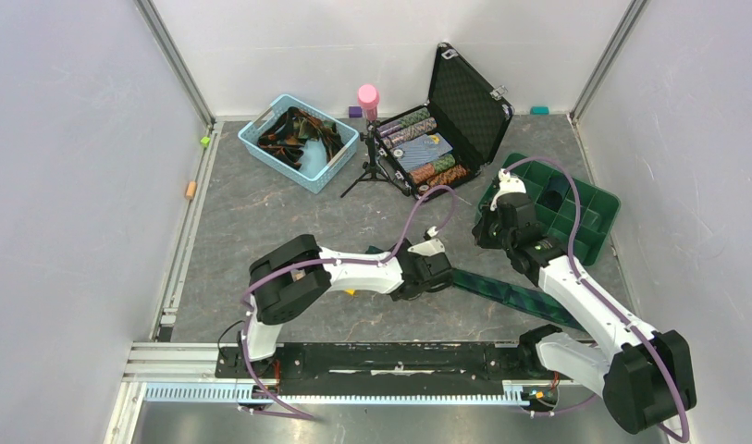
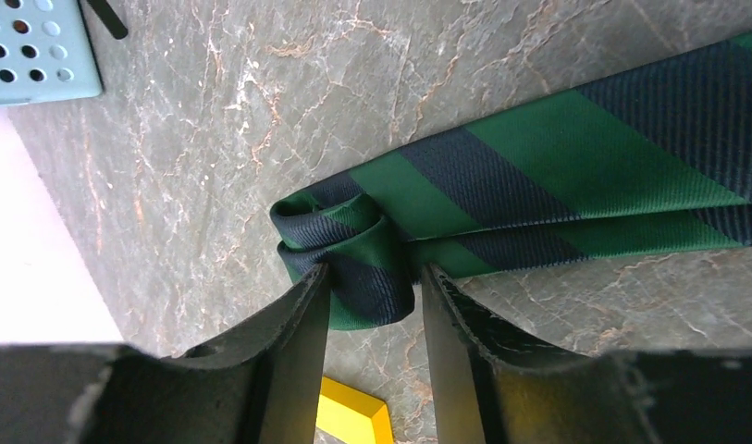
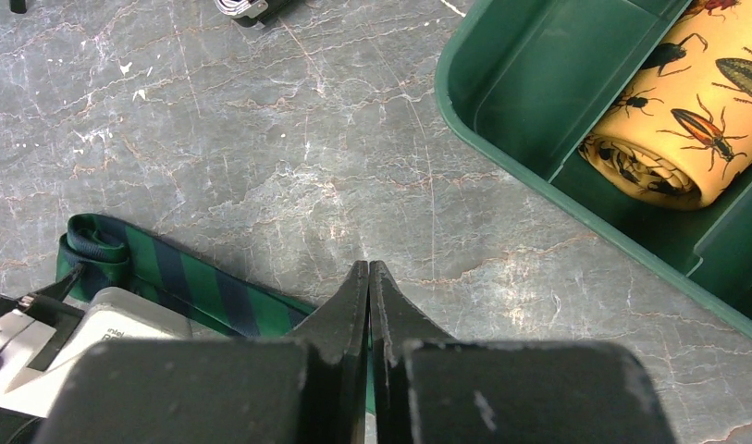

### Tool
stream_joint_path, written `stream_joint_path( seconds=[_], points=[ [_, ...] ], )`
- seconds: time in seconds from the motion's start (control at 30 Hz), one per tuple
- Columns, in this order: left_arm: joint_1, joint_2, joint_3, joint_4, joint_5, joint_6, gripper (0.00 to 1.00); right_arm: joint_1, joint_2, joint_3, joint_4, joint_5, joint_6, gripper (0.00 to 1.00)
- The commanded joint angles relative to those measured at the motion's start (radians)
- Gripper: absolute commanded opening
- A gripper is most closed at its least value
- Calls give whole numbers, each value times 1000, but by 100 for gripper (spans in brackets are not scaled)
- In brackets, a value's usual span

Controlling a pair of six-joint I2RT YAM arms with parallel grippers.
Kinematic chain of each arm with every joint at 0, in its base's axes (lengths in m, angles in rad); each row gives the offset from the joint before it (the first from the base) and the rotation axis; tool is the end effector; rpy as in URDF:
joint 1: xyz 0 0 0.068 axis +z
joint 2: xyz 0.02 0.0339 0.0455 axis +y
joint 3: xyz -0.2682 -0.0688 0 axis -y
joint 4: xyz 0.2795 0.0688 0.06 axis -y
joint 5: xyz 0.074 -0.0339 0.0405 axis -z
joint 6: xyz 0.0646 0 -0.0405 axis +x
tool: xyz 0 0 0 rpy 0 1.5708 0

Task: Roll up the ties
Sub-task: Roll the tie at the center of the board.

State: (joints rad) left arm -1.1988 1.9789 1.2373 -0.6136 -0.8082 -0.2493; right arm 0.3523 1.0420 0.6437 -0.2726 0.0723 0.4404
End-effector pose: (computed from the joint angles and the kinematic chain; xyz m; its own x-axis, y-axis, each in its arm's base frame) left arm 0.1883 -0.3542 0.0992 -0.4890 0.7844 -0.3816 0.4816 0.6075 0.6317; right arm 0.2588 0.0902 0.2059 -0.6519 0.2133 -0.7277 -0.0145 0.9559 0.2933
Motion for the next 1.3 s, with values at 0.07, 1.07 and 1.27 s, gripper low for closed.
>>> stream_joint_path(
  seconds=[0.07,1.07,1.27],
  points=[
    [24,-41,-31,104,153,-62,50,-2,-15,4,10,18,-8,3],
    [60,-216,-65,160,216,-59,66,-2,-10,-2,71,-34,-29,5],
    [83,-329,-109,202,221,-73,65,-3,-5,-6,84,-31,-72,22]
  ],
)
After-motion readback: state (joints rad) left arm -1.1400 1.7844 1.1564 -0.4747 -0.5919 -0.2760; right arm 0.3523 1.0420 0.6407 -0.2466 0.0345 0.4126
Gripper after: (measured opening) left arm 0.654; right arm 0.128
